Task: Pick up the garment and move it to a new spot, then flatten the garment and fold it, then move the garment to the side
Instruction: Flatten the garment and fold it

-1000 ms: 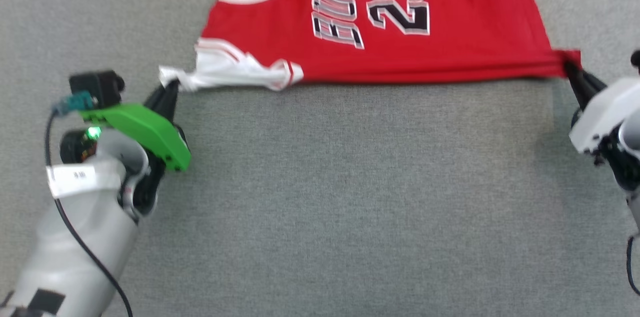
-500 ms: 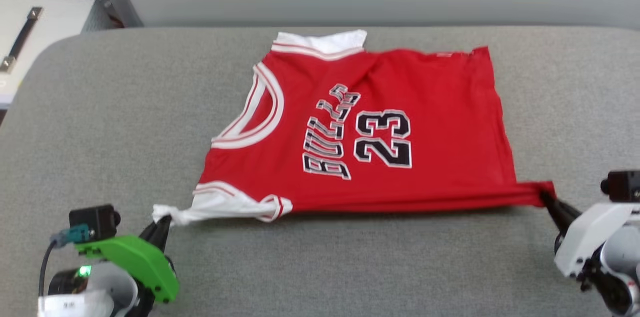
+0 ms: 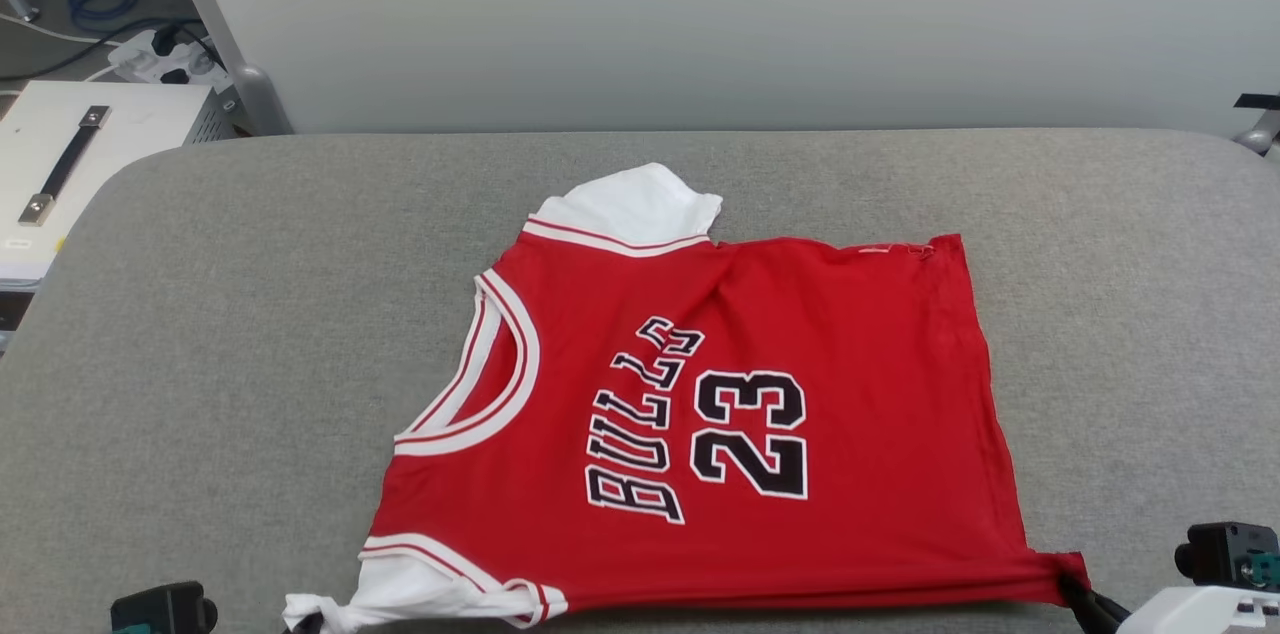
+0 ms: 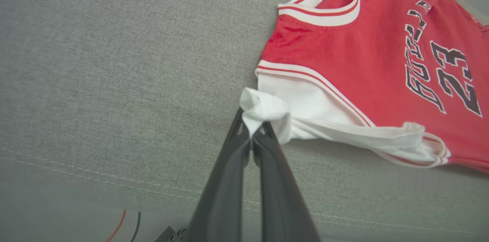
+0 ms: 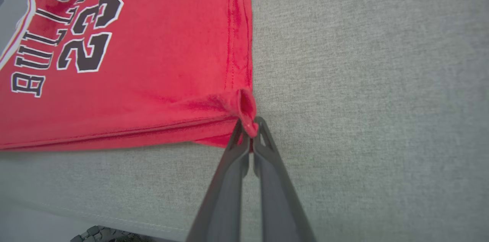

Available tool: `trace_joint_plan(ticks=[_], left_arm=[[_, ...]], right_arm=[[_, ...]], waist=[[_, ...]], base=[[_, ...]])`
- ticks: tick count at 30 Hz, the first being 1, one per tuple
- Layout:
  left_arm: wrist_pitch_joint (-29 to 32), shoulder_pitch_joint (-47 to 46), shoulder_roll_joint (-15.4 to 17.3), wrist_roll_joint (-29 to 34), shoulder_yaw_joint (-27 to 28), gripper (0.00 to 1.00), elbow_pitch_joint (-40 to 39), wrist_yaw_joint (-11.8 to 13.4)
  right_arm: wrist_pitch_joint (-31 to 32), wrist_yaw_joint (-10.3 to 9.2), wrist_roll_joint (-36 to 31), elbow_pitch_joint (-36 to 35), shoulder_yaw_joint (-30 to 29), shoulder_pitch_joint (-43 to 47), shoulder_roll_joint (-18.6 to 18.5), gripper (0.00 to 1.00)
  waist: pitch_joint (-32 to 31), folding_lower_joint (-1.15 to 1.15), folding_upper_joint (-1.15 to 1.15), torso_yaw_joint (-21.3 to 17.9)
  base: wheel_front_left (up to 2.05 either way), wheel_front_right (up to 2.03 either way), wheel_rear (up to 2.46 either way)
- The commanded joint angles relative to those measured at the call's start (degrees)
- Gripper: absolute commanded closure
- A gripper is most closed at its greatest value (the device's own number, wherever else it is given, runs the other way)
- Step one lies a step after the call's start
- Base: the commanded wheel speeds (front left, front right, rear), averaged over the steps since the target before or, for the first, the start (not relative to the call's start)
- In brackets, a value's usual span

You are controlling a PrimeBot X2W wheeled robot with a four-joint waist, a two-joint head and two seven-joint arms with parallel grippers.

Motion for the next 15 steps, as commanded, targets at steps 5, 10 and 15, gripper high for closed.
trace_joint_plan(ticks=[5, 10, 15], left_arm=[[0.6, 3.41, 2.8, -1.09, 1.27, 1.0, -3.02, 2.59], [1.26, 1.08, 3.76, 0.05, 1.51, 1.0, -4.56, 3.28], [2.06, -4.43, 3.08, 1.53, 1.22, 1.0, -3.85, 2.74]], right_arm=[[1.26, -0.53, -1.98, -3.24, -2.91, 3.75, 1.96, 1.0], [2.0, -0.53, -3.8, -5.54, -3.1, 2.63, 2.72, 1.0], [2.29, -0.53, -5.45, -5.79, -2.65, -2.0, 2.6, 1.0]], waist=[[-0.26, 0.01, 0.0, 0.12], [0.54, 0.01, 0.0, -0.13], [2.65, 0.01, 0.0, -0.53]], base=[[0.0, 0.0, 0.0], [0.0, 0.0, 0.0], [0.0, 0.0, 0.0]])
